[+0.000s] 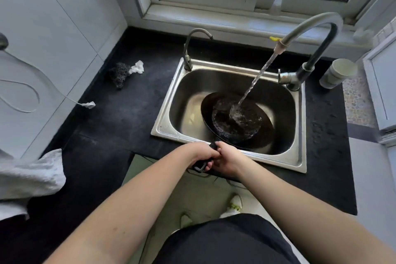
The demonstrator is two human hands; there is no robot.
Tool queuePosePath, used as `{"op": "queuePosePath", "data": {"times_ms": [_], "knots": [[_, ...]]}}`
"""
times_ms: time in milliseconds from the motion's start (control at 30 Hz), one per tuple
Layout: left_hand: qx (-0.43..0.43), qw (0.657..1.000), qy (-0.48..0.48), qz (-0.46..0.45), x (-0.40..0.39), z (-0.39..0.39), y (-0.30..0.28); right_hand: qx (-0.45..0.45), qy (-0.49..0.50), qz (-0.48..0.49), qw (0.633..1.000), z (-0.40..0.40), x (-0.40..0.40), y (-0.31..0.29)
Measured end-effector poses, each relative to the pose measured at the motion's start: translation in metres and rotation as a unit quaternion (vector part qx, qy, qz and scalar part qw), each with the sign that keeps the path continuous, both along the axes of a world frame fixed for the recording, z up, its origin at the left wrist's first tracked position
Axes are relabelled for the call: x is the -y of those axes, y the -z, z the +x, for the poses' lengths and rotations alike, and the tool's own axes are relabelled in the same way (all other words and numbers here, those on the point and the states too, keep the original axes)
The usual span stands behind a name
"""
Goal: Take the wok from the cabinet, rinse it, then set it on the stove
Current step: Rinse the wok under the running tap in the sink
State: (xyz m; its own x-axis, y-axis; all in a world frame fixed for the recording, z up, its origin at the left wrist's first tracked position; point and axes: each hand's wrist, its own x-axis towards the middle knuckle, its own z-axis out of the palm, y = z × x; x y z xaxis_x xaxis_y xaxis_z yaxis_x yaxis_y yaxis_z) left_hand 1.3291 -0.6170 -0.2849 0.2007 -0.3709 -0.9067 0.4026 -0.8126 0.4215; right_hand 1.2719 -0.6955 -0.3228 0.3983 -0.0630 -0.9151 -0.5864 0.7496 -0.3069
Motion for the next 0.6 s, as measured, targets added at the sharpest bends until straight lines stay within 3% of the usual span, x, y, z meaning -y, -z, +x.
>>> {"op": "queuePosePath", "data": {"times_ms": [100, 233, 300, 400, 600], "knots": [[0.074, 0.988, 0.126, 0.052, -0.003, 0.006, -0.009, 0.026, 0.017, 0.048, 0.998, 0.004, -0.007, 0.0], [0.197, 0.93, 0.292, 0.101, -0.009, 0.012, -0.013, 0.034, -0.008, 0.05, 0.998, 0.016, -0.02, 0.004], [0.238, 0.924, 0.284, 0.091, -0.013, 0.013, -0.007, 0.037, -0.008, 0.04, 0.998, 0.02, -0.024, 0.005], [0.27, 0.941, 0.194, 0.062, -0.022, 0.013, -0.003, 0.04, 0.006, 0.045, 0.998, 0.021, -0.027, 0.004], [0.304, 0.932, 0.196, 0.04, -0.028, 0.006, -0.005, 0.039, -0.041, 0.034, 0.998, 0.018, -0.027, 0.0]]}}
